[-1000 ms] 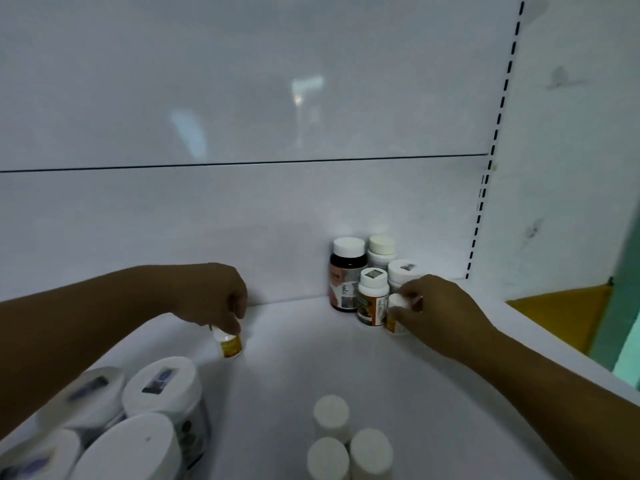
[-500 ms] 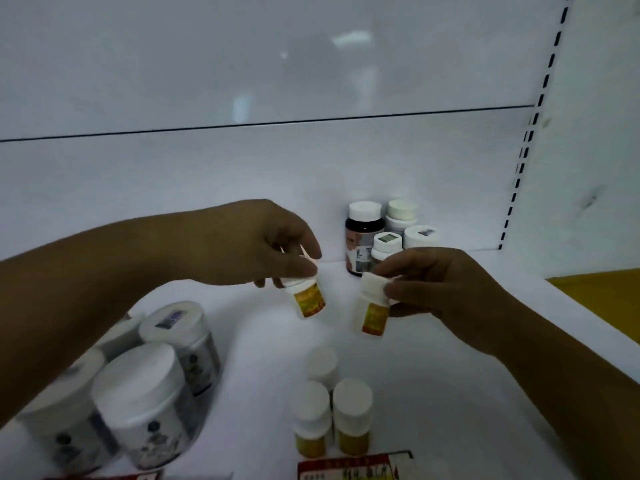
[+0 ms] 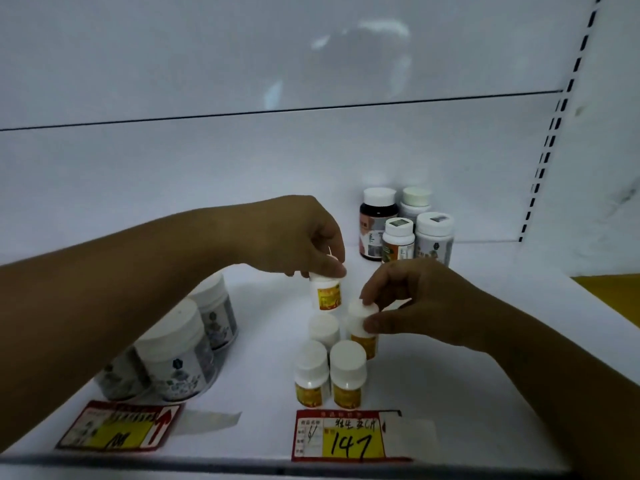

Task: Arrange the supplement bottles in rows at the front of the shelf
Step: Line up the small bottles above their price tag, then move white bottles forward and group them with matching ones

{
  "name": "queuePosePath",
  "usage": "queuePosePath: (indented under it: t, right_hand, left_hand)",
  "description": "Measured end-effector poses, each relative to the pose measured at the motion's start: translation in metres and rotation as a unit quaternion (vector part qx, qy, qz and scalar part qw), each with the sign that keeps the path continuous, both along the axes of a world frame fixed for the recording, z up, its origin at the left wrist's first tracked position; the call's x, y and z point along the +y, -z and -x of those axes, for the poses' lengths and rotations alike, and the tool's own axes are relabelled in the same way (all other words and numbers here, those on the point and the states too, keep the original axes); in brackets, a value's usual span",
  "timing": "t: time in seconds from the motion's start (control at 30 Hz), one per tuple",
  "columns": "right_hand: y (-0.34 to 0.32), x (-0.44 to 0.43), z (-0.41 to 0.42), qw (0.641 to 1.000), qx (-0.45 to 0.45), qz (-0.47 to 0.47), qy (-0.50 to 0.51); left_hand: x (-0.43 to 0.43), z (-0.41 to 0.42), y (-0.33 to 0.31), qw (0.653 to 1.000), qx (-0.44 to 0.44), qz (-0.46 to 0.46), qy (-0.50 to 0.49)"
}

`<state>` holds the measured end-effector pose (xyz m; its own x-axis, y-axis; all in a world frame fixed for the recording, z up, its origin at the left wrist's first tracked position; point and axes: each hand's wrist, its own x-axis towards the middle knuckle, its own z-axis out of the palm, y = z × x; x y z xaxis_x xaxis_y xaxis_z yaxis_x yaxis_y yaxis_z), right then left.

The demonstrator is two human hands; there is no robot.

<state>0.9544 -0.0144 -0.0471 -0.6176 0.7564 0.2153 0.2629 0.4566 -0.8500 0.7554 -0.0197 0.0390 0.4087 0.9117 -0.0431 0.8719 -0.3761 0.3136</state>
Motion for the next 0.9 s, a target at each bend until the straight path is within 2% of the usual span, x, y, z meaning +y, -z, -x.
queuePosePath:
  t: [0.1, 0.27, 0.47, 0.53, 0.6, 0.63, 0.7, 0.77, 0.83, 0.9]
  right_hand:
    - [0.000, -0.001, 0.001, 1.000, -0.012, -0.007, -0.002]
    - [0.001, -0.003, 0.003, 0.998, -0.046, -0.025, -0.026]
    - [0.000, -0.004, 0.006, 0.997, -0.062, -0.044, -0.030]
    - [0.001, -0.005, 0.005, 0.995, -0.077, -0.045, -0.035]
    - [-0.001, -0.005, 0.004, 0.995, -0.083, -0.054, -0.026]
    - [-0.001, -0.002, 0.003, 0.996, -0.060, -0.064, 0.004]
    - [-0.002, 0.012, -0.004, 0.984, 0.054, -0.066, 0.153]
    - [-0.003, 0.036, -0.016, 0.934, 0.155, -0.065, 0.316]
    - [0.000, 0.058, -0.029, 0.890, 0.152, -0.083, 0.422]
    - [0.010, 0.071, -0.038, 0.860, 0.157, -0.094, 0.476]
  left_hand:
    - [0.003, -0.003, 0.004, 1.000, 0.015, 0.006, -0.010]
    - [0.005, -0.006, 0.019, 0.996, 0.035, 0.088, -0.003]
    - [0.005, -0.007, 0.026, 0.989, 0.063, 0.129, -0.016]
    - [0.005, -0.008, 0.025, 0.989, 0.074, 0.125, -0.017]
    - [0.006, -0.008, 0.022, 0.992, 0.096, 0.080, -0.015]
    - [0.009, -0.009, 0.019, 0.994, 0.100, 0.048, -0.015]
    - [0.019, -0.016, 0.015, 0.996, 0.088, -0.008, -0.016]
    - [0.034, -0.029, 0.013, 0.996, 0.069, -0.052, -0.011]
    - [0.051, -0.046, 0.017, 0.993, 0.070, -0.099, 0.011]
    - [0.066, -0.063, 0.023, 0.989, 0.070, -0.123, 0.052]
